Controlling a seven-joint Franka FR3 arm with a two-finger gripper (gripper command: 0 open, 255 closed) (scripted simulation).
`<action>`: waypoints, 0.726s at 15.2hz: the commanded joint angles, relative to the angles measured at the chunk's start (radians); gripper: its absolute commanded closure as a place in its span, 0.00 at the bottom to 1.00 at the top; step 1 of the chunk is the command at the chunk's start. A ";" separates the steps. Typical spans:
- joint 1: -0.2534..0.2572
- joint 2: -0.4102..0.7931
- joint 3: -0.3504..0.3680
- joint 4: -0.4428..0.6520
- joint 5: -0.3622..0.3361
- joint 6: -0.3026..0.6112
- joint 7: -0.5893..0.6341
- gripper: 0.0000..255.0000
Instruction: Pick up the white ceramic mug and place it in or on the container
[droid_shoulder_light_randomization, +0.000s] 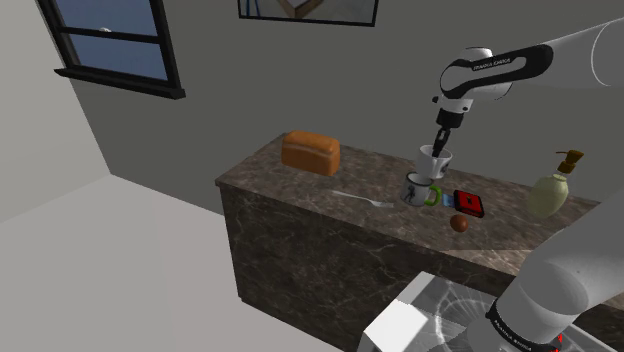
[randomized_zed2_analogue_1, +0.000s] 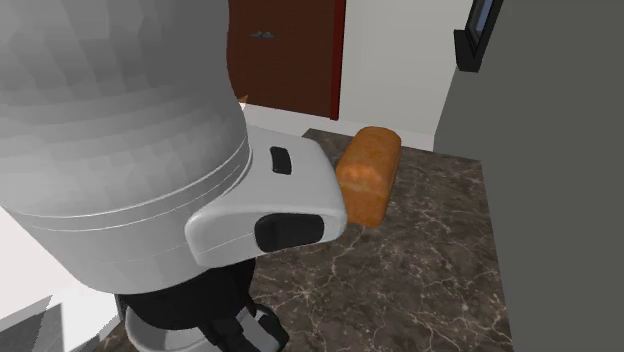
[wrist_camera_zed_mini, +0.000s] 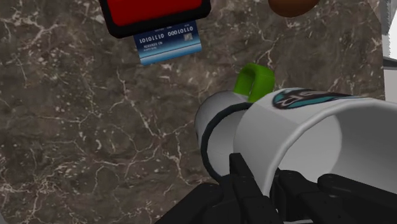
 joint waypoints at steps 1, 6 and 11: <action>-0.001 0.008 -0.003 -0.021 0.002 0.029 -0.004 1.00; -0.001 0.028 -0.009 -0.070 0.008 0.097 -0.012 1.00; -0.001 0.035 -0.010 -0.082 0.010 0.116 -0.014 1.00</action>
